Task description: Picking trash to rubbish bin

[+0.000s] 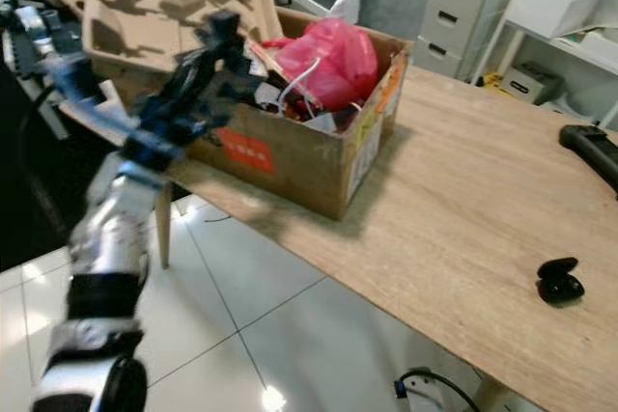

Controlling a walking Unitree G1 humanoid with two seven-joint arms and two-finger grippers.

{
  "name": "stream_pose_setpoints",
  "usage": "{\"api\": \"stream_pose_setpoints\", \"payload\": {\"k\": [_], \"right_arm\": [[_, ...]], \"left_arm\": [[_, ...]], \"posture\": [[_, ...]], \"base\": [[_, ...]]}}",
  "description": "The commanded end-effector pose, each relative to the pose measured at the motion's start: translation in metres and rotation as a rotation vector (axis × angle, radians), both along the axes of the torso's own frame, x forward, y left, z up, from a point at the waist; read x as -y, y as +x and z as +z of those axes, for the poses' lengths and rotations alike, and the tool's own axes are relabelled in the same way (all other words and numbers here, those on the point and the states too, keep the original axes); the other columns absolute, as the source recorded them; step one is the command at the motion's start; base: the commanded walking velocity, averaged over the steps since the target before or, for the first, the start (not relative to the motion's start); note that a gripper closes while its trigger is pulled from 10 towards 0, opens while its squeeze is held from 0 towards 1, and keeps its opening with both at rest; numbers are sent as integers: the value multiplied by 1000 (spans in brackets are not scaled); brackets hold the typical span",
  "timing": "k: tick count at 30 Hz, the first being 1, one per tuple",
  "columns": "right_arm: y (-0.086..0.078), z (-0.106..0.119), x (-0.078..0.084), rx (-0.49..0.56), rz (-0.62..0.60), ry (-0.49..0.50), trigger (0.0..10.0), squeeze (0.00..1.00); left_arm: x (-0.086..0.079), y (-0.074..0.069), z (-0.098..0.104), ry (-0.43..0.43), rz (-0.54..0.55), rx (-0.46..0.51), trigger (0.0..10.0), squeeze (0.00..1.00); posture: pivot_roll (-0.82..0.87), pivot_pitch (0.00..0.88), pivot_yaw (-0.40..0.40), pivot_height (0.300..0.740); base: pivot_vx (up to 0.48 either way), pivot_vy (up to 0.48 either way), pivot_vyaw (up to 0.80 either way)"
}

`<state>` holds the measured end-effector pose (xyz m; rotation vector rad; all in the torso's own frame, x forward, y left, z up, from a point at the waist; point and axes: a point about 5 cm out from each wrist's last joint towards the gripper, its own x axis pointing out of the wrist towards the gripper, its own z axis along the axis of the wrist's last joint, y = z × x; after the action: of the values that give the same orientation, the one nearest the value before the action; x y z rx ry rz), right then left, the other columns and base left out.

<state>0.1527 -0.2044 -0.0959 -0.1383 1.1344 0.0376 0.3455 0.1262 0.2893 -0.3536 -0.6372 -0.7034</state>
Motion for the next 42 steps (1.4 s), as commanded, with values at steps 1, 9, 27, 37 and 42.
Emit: {"api": "stream_pose_setpoints", "payload": {"k": [1,9,27,37,42], "right_arm": [[-13,-6,-4,-45,-2,13,10000,0],[-27,-10,-5,-67,-28,19,10000,0],[-27,-10,-2,-61,-40,13,10000,0],[-20,-8,-2,-48,-29,12,10000,0],[-19,-7,-3,-45,-25,14,10000,0]], "left_arm": [[9,2,-1,29,1,4,10000,0],[33,15,3,178,145,36,10000,0],[25,43,-4,229,395,-39,10000,1000],[-7,32,33,157,413,128,10000,0],[-19,22,43,71,300,149,10000,0]], "posture": [[63,142,0,740],[38,161,21,740],[14,150,21,740],[35,129,16,740],[39,130,15,740]], "base": [[0,0,0],[0,0,0],[0,0,0],[0,0,0],[0,0,0]]}}
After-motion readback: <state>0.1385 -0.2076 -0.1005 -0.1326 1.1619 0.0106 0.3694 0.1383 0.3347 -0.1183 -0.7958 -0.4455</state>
